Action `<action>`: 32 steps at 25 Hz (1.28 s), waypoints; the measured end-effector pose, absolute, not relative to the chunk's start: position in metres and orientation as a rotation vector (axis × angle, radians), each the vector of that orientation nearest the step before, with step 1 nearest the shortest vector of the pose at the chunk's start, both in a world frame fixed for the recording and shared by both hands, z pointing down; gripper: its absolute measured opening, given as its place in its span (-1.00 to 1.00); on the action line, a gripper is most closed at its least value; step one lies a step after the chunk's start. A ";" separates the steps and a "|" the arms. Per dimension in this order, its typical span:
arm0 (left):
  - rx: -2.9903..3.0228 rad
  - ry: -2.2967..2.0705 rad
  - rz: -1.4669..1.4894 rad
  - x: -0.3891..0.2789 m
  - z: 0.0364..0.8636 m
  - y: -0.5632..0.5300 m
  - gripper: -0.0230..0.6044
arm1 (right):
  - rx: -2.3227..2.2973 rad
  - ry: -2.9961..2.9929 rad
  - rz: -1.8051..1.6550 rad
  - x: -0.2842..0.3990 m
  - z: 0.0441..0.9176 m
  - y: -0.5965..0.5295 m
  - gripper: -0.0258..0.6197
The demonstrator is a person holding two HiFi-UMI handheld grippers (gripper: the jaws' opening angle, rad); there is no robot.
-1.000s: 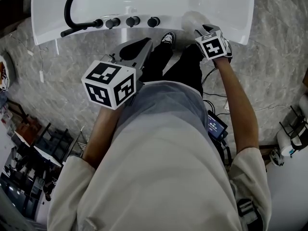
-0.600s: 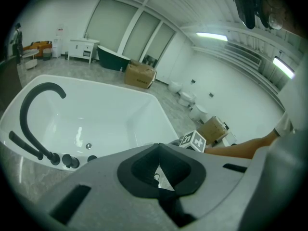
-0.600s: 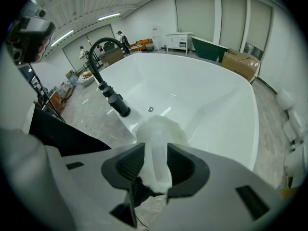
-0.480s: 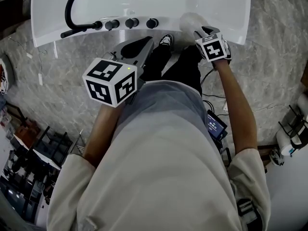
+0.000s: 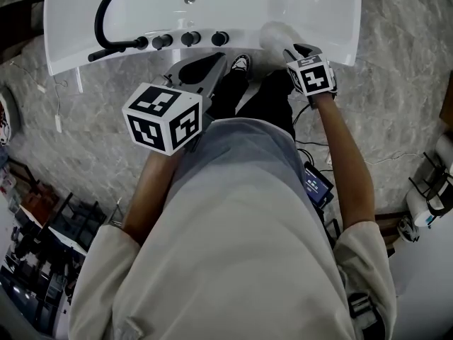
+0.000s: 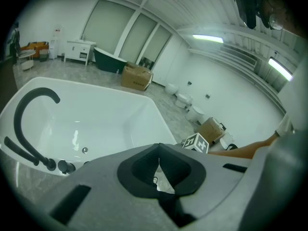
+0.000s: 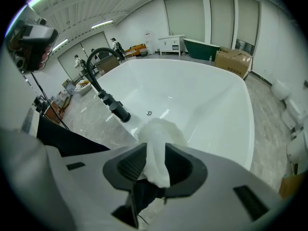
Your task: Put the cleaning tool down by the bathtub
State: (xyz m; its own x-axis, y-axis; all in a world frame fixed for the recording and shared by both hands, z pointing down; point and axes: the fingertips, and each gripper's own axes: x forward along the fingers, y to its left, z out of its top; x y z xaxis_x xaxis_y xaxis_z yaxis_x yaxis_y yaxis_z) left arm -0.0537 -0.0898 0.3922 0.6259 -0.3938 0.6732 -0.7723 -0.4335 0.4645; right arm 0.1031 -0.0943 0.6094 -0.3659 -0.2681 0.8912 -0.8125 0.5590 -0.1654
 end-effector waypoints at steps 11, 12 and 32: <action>2.097 -0.873 0.607 -0.044 0.389 -0.097 -0.91 | 0.950 -1.924 0.842 0.106 0.594 -0.087 -0.63; 2.101 -0.868 0.608 -0.043 0.388 -0.097 -0.91 | 0.958 -1.926 0.850 0.107 0.592 -0.086 -0.63; 2.163 -0.771 0.594 -0.014 0.384 -0.103 -0.91 | 1.176 -1.956 0.995 0.139 0.542 -0.068 -0.69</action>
State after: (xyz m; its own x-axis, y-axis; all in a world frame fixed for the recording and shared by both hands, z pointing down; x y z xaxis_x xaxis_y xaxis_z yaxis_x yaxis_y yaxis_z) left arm -0.0141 -0.1029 0.3844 0.7107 -0.3354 0.6185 -0.6837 -0.5363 0.4949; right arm 0.1390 -0.0676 0.5417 -0.3942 -0.4235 0.8156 -0.9086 0.3129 -0.2766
